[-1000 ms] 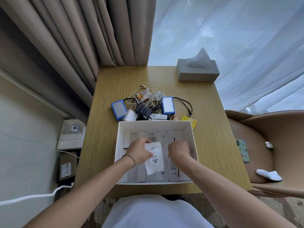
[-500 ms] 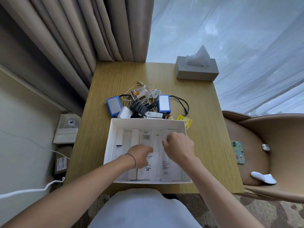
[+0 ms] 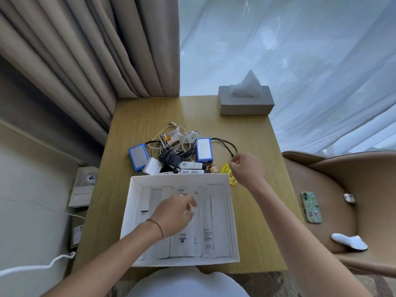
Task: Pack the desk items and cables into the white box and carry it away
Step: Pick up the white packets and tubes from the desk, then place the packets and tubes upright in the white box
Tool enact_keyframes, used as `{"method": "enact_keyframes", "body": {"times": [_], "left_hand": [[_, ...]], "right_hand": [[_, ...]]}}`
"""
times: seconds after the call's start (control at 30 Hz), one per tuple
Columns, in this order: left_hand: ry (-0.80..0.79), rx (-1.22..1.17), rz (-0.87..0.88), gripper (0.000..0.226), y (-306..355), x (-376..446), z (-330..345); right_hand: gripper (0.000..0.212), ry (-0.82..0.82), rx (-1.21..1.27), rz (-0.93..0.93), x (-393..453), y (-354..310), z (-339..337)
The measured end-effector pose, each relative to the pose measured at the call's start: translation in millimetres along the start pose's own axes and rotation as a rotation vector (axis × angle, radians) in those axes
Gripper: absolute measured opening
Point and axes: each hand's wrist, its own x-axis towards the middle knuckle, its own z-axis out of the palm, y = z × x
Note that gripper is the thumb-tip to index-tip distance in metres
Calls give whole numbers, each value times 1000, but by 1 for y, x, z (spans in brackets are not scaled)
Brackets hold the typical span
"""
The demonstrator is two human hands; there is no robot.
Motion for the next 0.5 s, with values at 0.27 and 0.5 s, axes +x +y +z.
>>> {"method": "enact_keyframes", "body": {"times": [0.27,0.5], "left_hand": [[79,-346,-69,12,25,9,-44],[167,-435,-118,14,25,24,-69]], "right_hand": [[45,-92,-75,-42,48,33,57],[58,-89,-152,-42,52,45,77]]}}
